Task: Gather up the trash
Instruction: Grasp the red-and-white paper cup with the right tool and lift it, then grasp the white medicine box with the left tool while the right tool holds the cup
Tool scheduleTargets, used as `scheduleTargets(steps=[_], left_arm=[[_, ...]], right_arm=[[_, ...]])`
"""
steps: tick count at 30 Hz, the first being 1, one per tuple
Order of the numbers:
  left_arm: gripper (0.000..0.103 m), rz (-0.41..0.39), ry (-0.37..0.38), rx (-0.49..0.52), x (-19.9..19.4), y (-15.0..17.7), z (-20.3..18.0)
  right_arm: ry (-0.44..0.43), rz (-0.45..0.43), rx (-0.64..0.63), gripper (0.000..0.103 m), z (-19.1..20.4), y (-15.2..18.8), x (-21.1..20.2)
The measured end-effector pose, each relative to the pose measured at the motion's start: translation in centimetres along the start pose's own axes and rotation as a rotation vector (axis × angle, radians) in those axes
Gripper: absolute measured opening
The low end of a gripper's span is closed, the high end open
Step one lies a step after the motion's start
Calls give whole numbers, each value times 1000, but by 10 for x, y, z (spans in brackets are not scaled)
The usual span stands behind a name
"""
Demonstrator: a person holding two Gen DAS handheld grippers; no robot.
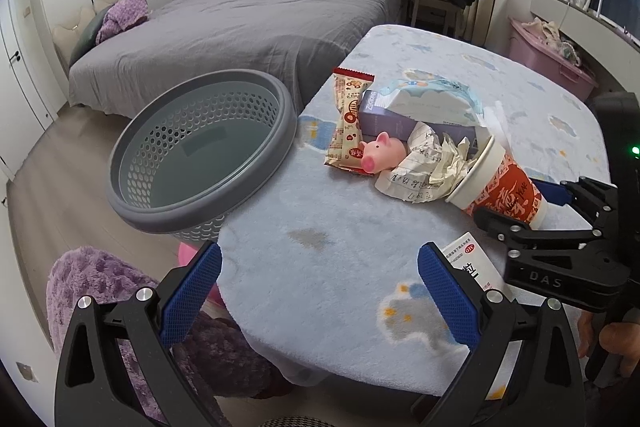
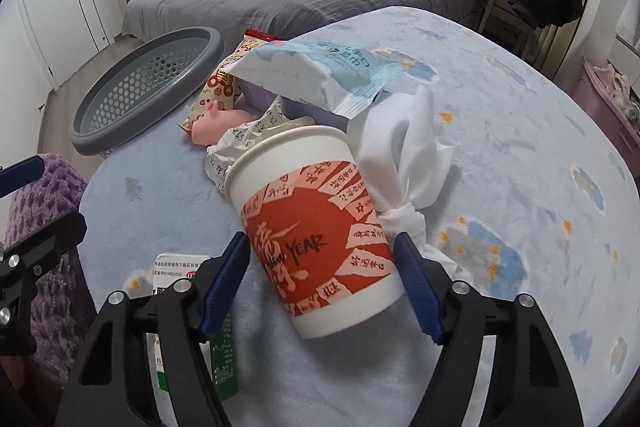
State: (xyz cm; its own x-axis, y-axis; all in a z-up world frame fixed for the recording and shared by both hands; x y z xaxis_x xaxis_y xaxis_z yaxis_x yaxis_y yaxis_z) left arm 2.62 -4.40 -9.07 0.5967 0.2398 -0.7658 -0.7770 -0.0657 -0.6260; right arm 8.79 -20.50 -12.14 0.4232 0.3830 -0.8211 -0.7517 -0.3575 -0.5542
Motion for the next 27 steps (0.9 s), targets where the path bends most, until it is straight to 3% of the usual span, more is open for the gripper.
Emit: scheduleTargets(steps=[13, 19, 27], left_arm=[[97, 1, 44, 38, -1, 5, -14], [97, 11, 92, 77, 0, 10, -36], [97, 13, 88, 87, 1, 13, -43]], right_arm=[[14, -94, 161, 61, -14, 30, -51], [57, -91, 229, 61, -31, 52, -60], [66, -43, 254, 61, -33, 78, -56]])
Point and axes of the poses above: each gripper's, at about its wrist camera, not at the fingertips, and x roughly the way its jaws point, z to its left, y to its underside, the point moved 8 cm from there along x, roughly the way its jaws point, and after that the axes turned 9 degrees about -y, right-handed, at the moved point
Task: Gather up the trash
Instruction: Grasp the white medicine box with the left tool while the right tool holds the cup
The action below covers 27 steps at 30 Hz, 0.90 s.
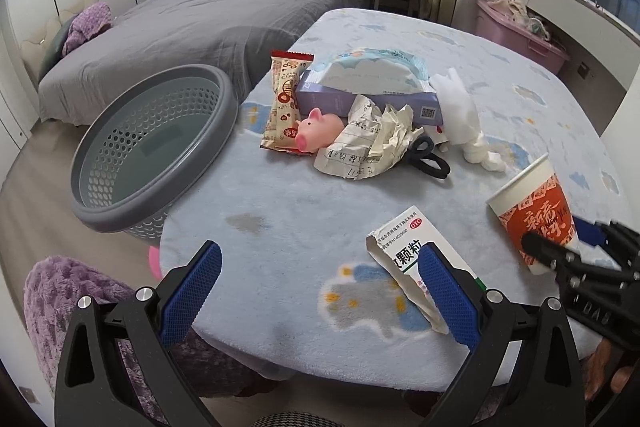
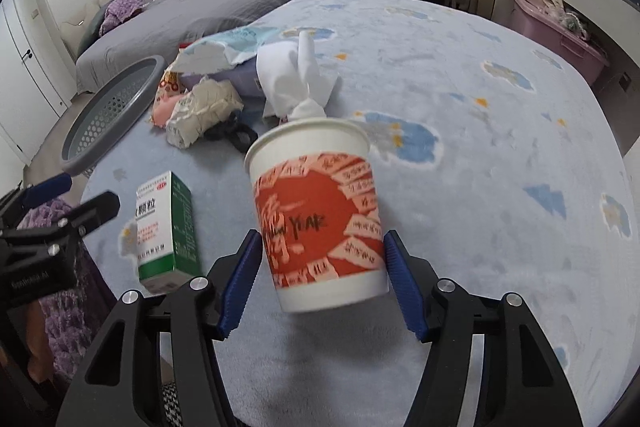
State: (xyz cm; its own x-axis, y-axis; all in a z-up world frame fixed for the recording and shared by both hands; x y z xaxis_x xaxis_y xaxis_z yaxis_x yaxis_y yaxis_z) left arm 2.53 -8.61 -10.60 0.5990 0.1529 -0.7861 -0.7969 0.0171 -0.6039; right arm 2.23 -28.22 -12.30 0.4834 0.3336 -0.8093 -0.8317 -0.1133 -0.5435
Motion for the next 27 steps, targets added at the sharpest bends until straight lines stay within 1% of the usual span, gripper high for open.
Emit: scheduleTargets(steps=[6, 10, 14, 15, 21, 24, 27], left_arm=[[97, -4, -5, 3, -3, 1, -1], [97, -2, -5, 9, -4, 1, -2], [97, 12, -2, 18, -2, 4, -5], [97, 15, 0, 19, -2, 4, -6], [97, 42, 10, 23, 1, 7, -14], [97, 66, 20, 21, 4, 9, -20], [97, 79, 30, 16, 4, 9, -27]], right_arm=[[-7, 18, -13, 62, 3, -1, 1], [-12, 44, -23, 63, 4, -10, 9], [-12, 65, -19, 63, 2, -16, 21], [-14, 65, -15, 62, 1, -16, 22], [8, 9, -8, 61, -3, -21, 9], [38, -24, 16, 61, -14, -21, -2], [37, -44, 53, 61, -26, -21, -9]])
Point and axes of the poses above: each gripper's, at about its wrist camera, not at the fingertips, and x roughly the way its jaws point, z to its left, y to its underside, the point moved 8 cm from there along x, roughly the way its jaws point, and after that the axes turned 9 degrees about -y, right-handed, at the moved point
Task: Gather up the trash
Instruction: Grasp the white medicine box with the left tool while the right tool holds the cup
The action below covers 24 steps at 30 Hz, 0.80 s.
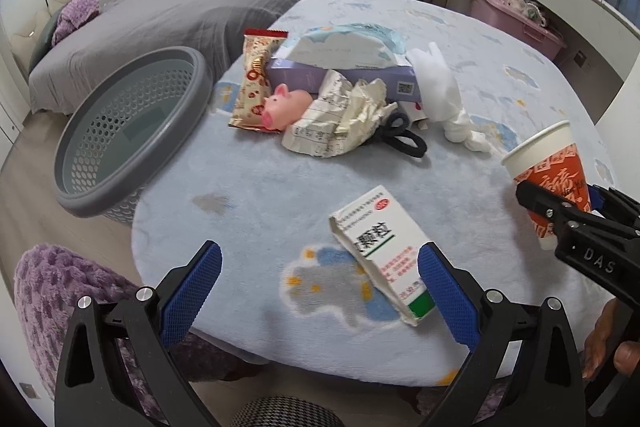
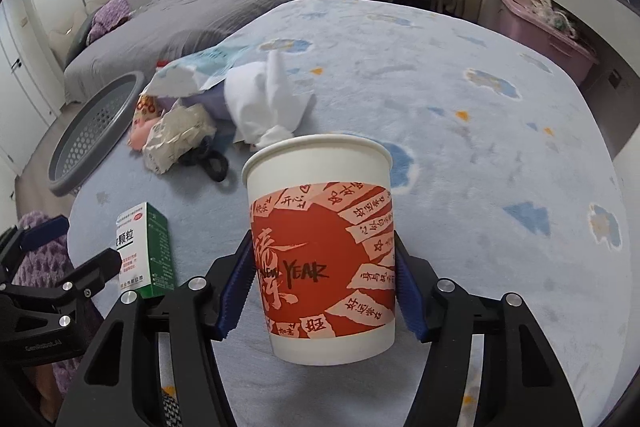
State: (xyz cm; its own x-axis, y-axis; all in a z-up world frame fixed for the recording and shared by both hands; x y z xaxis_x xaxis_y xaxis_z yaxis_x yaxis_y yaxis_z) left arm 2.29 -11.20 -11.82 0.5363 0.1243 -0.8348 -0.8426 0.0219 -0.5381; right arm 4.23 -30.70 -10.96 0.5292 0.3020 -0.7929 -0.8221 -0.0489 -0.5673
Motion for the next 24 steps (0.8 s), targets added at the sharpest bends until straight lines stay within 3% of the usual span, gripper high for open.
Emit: scheduleTargets(steps=[5, 24], left_arm=[[97, 31, 19, 3, 6, 0, -18], [96, 126, 103, -51, 40, 0, -45]], right_arm=[[2, -38, 41, 61, -15, -5, -13], [-20, -23, 77, 61, -24, 0, -9]])
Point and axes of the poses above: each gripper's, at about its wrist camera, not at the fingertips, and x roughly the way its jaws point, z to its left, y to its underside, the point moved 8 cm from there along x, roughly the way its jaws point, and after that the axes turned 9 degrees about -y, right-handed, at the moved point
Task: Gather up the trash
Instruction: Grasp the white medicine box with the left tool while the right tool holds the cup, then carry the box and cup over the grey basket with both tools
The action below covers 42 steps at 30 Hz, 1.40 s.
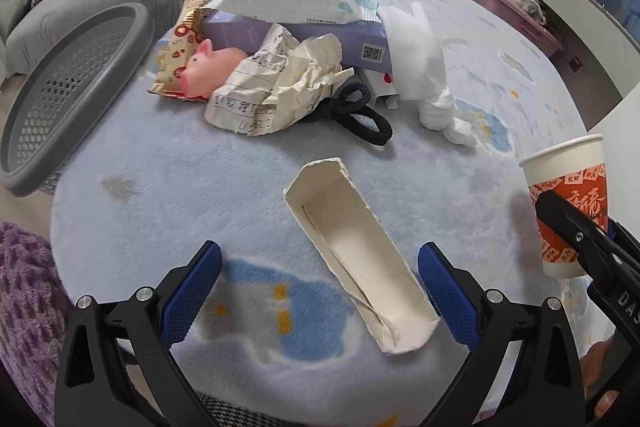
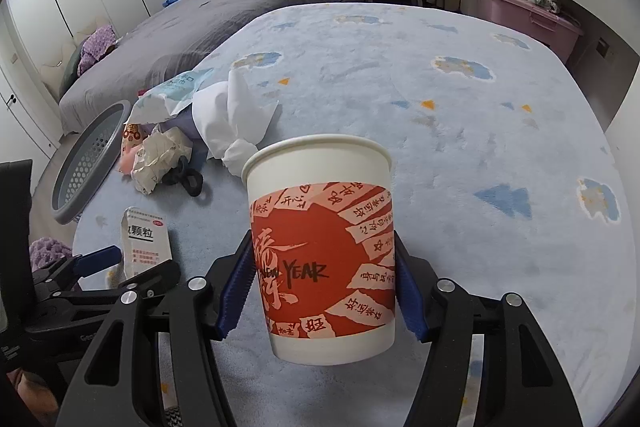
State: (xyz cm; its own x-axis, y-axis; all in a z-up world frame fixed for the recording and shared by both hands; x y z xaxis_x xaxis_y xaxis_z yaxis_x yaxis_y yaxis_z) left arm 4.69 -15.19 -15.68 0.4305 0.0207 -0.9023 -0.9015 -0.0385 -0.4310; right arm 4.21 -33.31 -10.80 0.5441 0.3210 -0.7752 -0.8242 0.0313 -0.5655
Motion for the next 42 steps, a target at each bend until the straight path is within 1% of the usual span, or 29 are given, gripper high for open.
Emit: scheduleTargets(steps=[2, 5, 7, 8, 10, 15, 18, 25, 32, 37, 41, 42], left_arm=[[94, -10, -5, 12, 1, -2, -2], [84, -24, 10, 31, -1, -3, -4], [71, -31, 39, 47, -4, -3, -8], [67, -32, 51, 55, -5, -3, -10], [50, -36, 92, 77, -9, -1, -15], [44, -44, 136, 116, -16, 0, -19], [39, -58, 131, 125, -18, -2, -13], [39, -121, 111, 114, -28, -18, 14], [39, -210, 62, 125, -43, -36, 50], [39, -247, 11, 107, -47, -50, 95], [39, -265, -36, 66, -46, -64, 139], [39, -272, -53, 49, -45, -69, 156]], right_arm=[[2, 1, 1, 61, 0, 0, 1], [7, 2, 5, 61, -1, 0, 2], [9, 2, 9, 61, -1, 0, 3], [10, 3, 10, 61, -2, 0, 3], [14, 5, 15, 61, -2, 1, 4], [26, 2, 20, 61, -2, 2, 5], [33, -3, 21, 61, 0, 2, 5], [27, -10, 36, 61, 13, 4, 6], [-9, -23, 15, 61, 58, 1, 14], [-65, -33, -5, 61, 102, -13, 25], [-104, -39, -45, 61, 143, -29, 40], [-117, -38, -58, 61, 156, -35, 46]])
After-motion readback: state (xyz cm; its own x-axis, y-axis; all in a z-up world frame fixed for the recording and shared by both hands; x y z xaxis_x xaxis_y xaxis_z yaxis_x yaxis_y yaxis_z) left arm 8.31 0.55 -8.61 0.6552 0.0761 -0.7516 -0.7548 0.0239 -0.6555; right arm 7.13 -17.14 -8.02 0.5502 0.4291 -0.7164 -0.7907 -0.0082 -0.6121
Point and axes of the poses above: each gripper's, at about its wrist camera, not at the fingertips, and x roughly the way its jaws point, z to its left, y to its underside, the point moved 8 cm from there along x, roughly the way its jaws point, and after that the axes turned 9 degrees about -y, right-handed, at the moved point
